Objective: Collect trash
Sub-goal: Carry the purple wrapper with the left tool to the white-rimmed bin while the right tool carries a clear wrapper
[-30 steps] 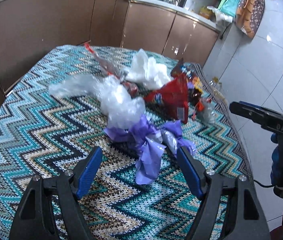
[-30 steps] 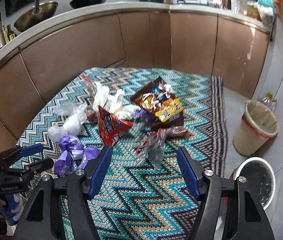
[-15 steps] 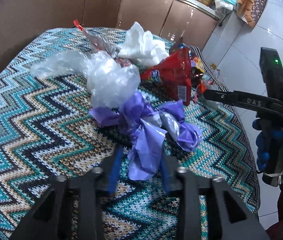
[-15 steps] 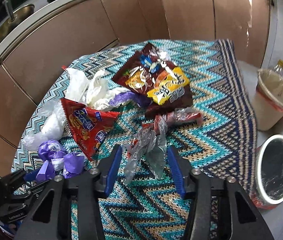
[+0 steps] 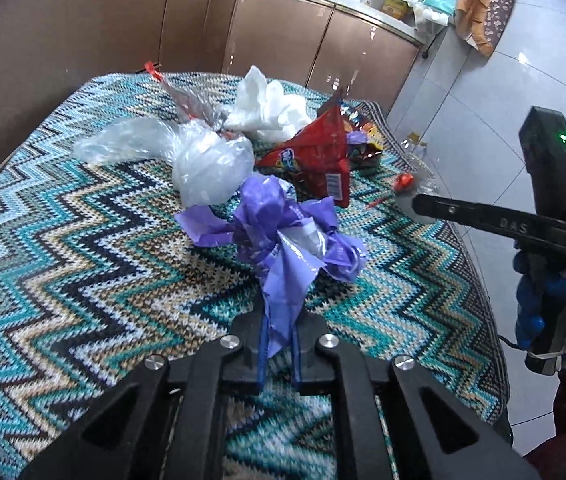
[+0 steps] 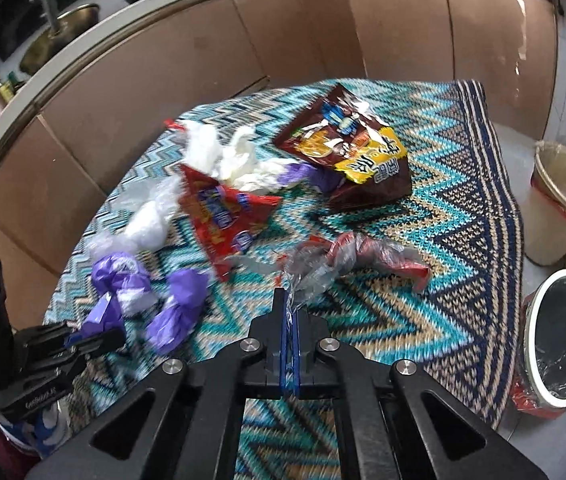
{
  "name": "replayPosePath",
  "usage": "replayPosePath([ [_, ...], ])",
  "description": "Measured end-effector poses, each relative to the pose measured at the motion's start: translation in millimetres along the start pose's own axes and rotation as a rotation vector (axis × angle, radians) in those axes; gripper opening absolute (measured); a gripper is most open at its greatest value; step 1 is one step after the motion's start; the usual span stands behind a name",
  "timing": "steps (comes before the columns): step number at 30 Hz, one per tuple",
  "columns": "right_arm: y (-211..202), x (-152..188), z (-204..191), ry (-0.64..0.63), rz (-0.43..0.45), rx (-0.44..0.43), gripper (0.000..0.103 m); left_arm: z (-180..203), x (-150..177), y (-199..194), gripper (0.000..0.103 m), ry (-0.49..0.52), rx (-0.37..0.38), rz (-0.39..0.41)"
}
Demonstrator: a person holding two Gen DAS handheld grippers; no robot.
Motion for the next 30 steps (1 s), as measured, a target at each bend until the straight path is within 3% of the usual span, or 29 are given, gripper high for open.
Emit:
replayPosePath([
  [8, -51.3, 24.2, -32.2, -0.069, 0.067, -0.055, 0.002, 14.4, 7.6, -38.7, 0.008, 0.011, -0.016, 0.058],
  [17, -94.3, 35.4, -34.9, -0.085, 0.163, -0.123, 0.002, 59.6, -20.7, -56.2, 0.008, 0.078, -0.020, 0.074],
  [24, -146.3, 21.8, 23.5, -0.002, 0.288, -0.106, 0.002, 141.9, -75.4, -36.0, 0.008, 0.211, 0.088, 0.071],
  [30, -191.3, 7.5, 122.3, 0.109, 0.372, 0.048, 0.002, 229.7, -128.3, 6.0, 0.008, 0.336, 0.231, 0.030],
])
Point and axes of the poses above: each gripper's, at about its wrist camera, not at the fingertips, and y roughly the way its jaws point, z to its right, x to its underside, the point moved 6 cm from there along y, roughly the way its jaws point, and after that the axes turned 7 degrees about y, right-handed, at the moved point
